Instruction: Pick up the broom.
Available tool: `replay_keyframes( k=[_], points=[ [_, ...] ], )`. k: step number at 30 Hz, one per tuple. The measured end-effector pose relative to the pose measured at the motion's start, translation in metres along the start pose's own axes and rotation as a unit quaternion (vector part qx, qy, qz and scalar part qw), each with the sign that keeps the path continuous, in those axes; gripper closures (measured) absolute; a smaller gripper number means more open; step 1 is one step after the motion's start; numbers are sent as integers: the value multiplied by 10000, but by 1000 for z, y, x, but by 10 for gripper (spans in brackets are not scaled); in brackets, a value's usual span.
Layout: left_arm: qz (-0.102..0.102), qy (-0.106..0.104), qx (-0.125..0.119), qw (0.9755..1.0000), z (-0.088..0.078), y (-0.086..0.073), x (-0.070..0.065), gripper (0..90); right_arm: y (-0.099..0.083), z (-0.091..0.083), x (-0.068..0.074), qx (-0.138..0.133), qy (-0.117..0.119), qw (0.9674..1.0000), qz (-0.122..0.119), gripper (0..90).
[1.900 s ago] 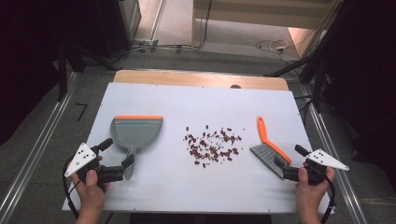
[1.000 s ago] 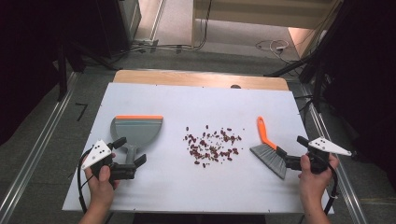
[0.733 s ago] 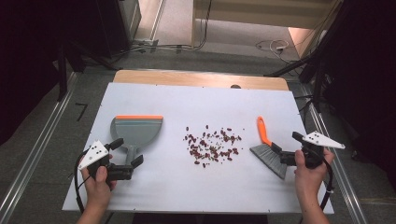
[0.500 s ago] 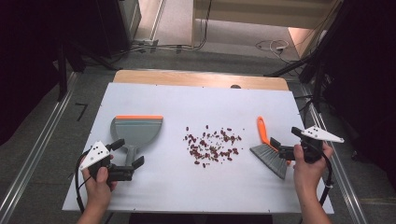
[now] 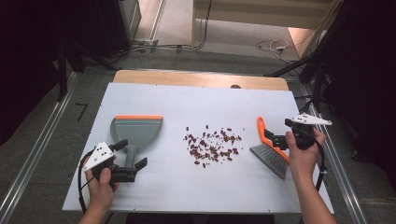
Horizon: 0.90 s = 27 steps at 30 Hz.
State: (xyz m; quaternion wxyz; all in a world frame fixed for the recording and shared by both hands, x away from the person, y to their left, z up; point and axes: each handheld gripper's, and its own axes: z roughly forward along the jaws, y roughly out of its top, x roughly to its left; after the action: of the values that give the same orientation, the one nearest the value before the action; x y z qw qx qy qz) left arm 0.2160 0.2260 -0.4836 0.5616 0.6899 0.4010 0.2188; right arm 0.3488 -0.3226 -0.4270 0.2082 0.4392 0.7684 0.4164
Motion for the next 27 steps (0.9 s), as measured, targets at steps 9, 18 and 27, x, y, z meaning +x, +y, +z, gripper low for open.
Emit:
replay_keyframes(
  k=[9,18,27],
  points=[
    [5,-40,32,10000,3,0,-2,1,19,27,-2,718,-410,9966,-45,182],
    [-8,-51,31,10000,3,0,-1,1,15,50,-1,1855,-717,9798,226,478],
    [-4,-68,43,10000,4,-1,-2,1,6,59,-2,2550,-585,9631,634,555]
  ],
)
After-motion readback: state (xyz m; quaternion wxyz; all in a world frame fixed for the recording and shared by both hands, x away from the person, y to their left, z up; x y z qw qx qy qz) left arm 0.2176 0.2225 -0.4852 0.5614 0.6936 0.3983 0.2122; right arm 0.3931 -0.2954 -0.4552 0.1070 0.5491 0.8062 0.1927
